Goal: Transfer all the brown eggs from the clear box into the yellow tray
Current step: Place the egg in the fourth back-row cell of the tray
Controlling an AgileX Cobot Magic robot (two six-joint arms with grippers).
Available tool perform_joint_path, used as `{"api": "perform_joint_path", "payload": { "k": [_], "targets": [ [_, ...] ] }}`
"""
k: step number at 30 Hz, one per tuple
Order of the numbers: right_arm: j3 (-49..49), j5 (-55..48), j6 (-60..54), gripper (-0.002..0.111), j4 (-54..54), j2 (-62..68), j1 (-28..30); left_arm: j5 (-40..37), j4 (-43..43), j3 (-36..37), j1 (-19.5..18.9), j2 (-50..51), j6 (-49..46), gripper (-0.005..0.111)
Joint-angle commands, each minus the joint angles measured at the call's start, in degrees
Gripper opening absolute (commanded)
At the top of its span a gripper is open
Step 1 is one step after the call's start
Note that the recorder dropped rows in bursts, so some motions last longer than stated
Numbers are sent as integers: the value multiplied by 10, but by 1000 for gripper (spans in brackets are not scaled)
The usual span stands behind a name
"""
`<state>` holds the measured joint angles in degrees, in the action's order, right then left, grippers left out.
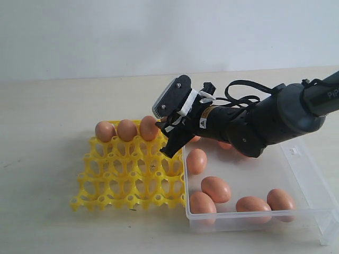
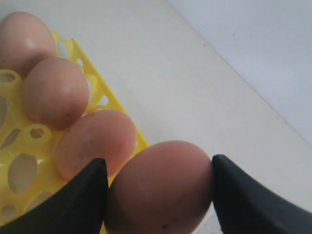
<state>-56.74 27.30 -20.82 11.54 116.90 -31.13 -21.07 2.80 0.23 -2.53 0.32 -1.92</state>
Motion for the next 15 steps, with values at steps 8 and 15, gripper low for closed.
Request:
{"api": "perform_joint_path", "payload": {
  "k": [8,15],
  "targets": [
    [-3,0,-1,40,-2,-1,2,8,3,-2,3,-3,3,0],
    [-3,-8,-1,47,-2,-2,2,8,3,-2,3,-3,3,0]
  ]
}}
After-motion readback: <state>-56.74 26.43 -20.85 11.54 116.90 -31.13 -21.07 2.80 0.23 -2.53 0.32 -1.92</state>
